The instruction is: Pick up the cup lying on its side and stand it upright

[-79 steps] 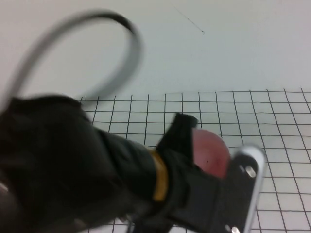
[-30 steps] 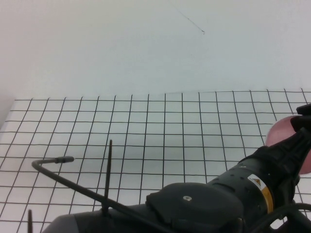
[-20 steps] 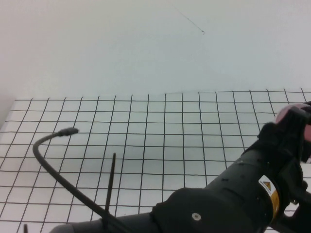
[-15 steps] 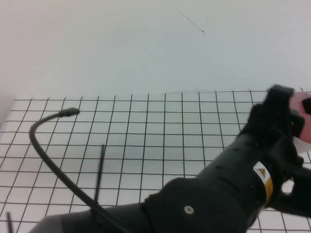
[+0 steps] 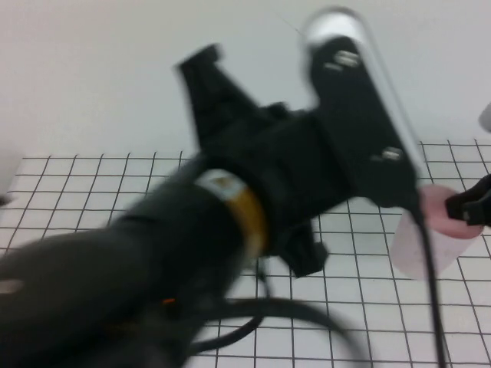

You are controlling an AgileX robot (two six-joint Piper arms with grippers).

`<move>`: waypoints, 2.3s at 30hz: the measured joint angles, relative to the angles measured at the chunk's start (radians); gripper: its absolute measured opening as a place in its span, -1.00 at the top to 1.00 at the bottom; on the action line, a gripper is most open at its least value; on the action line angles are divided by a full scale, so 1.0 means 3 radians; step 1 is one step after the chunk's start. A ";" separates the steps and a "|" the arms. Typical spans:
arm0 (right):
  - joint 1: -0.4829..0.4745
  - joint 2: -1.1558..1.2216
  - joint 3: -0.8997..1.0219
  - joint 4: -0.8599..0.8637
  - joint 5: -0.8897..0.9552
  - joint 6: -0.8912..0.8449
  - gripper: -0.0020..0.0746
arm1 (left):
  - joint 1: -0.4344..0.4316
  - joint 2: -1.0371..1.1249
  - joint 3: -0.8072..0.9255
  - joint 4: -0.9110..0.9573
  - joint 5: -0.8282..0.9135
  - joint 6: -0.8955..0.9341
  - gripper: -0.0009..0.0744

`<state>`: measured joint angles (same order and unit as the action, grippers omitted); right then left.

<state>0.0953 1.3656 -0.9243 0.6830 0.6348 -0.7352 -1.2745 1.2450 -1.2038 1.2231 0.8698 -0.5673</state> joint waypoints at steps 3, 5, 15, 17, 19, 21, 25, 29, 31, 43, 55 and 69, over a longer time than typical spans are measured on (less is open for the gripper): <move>0.0146 0.0262 0.0000 0.0000 -0.0147 -0.0072 0.95 | 0.0000 -0.0437 0.0303 -0.0273 -0.0163 -0.0292 0.98; 0.0289 0.0403 0.0000 0.0000 -0.0302 -0.0135 0.95 | 0.0000 -0.0727 0.0558 -0.0362 -0.0215 -0.0578 0.97; 0.0852 0.0848 -0.0011 0.0007 -0.1044 -0.0293 0.95 | 0.0000 -0.1742 0.1810 -0.1042 -0.0752 -0.1073 0.97; 0.0852 0.0937 -0.0011 0.0007 -0.1057 -0.0293 0.95 | 0.0000 -0.1851 0.2027 -0.1035 -0.1037 -0.1316 0.97; 0.0852 0.0997 -0.0011 0.0007 -0.1057 -0.0293 0.95 | 0.0000 -0.1906 0.2179 -0.1026 -0.1313 -0.1517 0.97; 0.0852 0.1047 -0.0011 0.0007 -0.1066 -0.0298 0.95 | 0.0000 -0.1915 0.2291 -0.1021 -0.1661 -0.1581 0.97; 0.0852 0.1104 -0.0011 0.0007 -0.1081 -0.0380 0.94 | 0.0000 -0.1903 0.2388 -0.1021 -0.2053 -0.1581 0.97; 0.0852 0.1144 -0.0011 0.0007 -0.1080 -0.0489 0.81 | 0.0000 -0.1903 0.2388 -0.1012 -0.2047 -0.1581 0.97; 0.0852 0.1150 -0.0011 0.0007 -0.1067 -0.0503 0.62 | 0.0000 -0.1903 0.2388 -0.1004 -0.2041 -0.1604 0.97; 0.0840 0.0314 -0.0011 0.0007 -0.0972 -0.0405 0.07 | 0.0000 -0.1903 0.2388 -0.0808 -0.1897 -0.1551 0.97; 0.0840 -0.1615 0.0014 -0.0367 0.0107 0.0086 0.48 | 0.0000 -0.1903 0.2388 -0.0385 -0.2157 -0.1557 0.97; 0.0840 -0.3479 0.0957 -0.2115 0.0508 0.1891 0.94 | 0.0000 -0.1903 0.2388 -0.0424 -0.2188 -0.1557 0.97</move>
<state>0.3472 0.3218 -0.6374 0.0485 0.7873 -0.1681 -1.2745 0.6740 -0.4874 1.0959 0.2133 -1.0342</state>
